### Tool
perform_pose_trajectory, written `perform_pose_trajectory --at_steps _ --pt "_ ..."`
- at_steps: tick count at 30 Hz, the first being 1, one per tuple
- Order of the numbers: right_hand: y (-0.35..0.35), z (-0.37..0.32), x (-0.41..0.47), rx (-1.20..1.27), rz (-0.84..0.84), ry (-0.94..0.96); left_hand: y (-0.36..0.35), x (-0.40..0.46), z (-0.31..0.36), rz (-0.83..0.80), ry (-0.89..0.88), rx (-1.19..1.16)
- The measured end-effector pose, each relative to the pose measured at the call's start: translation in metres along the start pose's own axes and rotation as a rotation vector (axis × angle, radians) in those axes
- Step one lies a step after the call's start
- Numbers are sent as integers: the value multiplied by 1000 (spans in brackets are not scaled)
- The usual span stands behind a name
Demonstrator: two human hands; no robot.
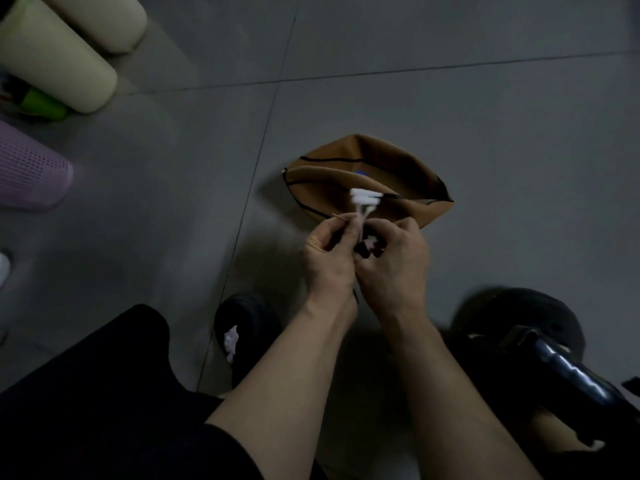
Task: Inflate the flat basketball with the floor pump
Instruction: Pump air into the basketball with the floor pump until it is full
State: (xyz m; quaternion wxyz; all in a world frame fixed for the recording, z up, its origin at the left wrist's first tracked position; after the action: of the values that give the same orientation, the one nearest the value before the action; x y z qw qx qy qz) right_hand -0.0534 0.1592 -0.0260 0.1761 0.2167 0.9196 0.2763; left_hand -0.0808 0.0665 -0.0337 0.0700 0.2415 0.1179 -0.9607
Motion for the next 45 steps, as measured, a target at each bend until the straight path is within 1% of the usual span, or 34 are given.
perform_pose_trajectory --at_steps 1,2,3,4,6,7,8,10,11,13,15,17,19,21,22,23,24,25,26,27,28,29,31,32,35,37,38,40,41,43,45 --pt "-1 -3 -3 13 15 51 3 3 0 21 19 -43" --pt "-2 -4 -4 75 -16 63 6 7 0 20 39 -81" --pt "-4 -1 -3 194 -88 37 7 10 1 -12 61 -111" --pt "-4 2 0 380 -182 -30 6 13 3 -68 75 -148" --pt "-5 10 0 831 -353 -308 3 16 7 -189 114 -265" --pt "-5 16 -1 938 -407 -425 1 16 7 -228 148 -322" --pt "-4 19 -1 909 -476 -479 -2 17 8 -269 169 -362" --pt "-4 23 -4 783 -622 -477 -7 17 9 -339 200 -354" --pt "-6 23 -7 793 -688 -475 -8 18 9 -364 201 -333" --pt "-6 20 -14 897 -797 -510 -9 18 8 -402 237 -296" --pt "-4 19 -20 1012 -900 -511 -7 17 2 -431 292 -201" --pt "-6 20 -24 1108 -966 -469 -4 17 -4 -398 330 -214" --pt "-9 23 -24 1157 -962 -431 -6 16 -6 -456 346 -251" --pt "-13 23 -24 1149 -937 -373 -5 17 -12 -513 414 -100" --pt "-14 23 -24 1111 -922 -341 -3 18 -12 -470 433 -6" --pt "-14 23 -23 1043 -896 -308 -6 17 -12 -517 430 18" --pt "-14 22 -21 956 -865 -269 -9 19 -6 -590 328 -60" --pt "-12 19 -19 871 -842 -229 -9 22 2 -513 295 -214" --pt "-12 15 -18 800 -829 -193 -9 24 4 -479 298 -332" --pt "-12 10 -17 750 -816 -167 -10 26 5 -460 286 -376" --pt "-13 5 -16 720 -801 -148 -11 25 5 -465 265 -375" --pt "-13 3 -15 708 -783 -149 -17 22 6 -503 243 -360" --pt "-15 4 -14 712 -774 -240 -23 18 6 -554 266 -313" --pt "-15 5 -14 696 -793 -274 -23 17 7 -554 281 -281" --pt "-14 4 -12 587 -825 -263 -19 21 13 -501 264 -230" --pt "-17 3 -12 577 -827 -243 -19 26 16 -473 219 -204" --pt "-18 3 -14 586 -823 -245 -18 28 16 -446 189 -143" --pt "-20 3 -13 591 -748 -252 -15 32 16 -372 116 -11" --pt "-18 4 -8 547 -659 -220 -14 31 16 -342 86 41" --pt "-12 7 5 335 -472 -109 -12 31 18 -287 15 154" --pt "-10 5 10 70 -410 -4 -12 34 21 -228 -97 243"
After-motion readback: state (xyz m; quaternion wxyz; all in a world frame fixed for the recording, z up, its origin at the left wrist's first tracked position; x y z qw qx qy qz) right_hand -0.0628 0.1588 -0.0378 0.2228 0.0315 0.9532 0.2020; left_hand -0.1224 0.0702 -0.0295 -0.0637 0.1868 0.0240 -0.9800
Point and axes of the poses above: each hand's wrist, its own x-axis towards the middle knuckle, its own y-axis out of the back of the hand, z = x × y, the point moved 6 cm from there along x, towards the middle knuckle, and after that the axes turned 7 degrees about -x, right-handed, at the moved point
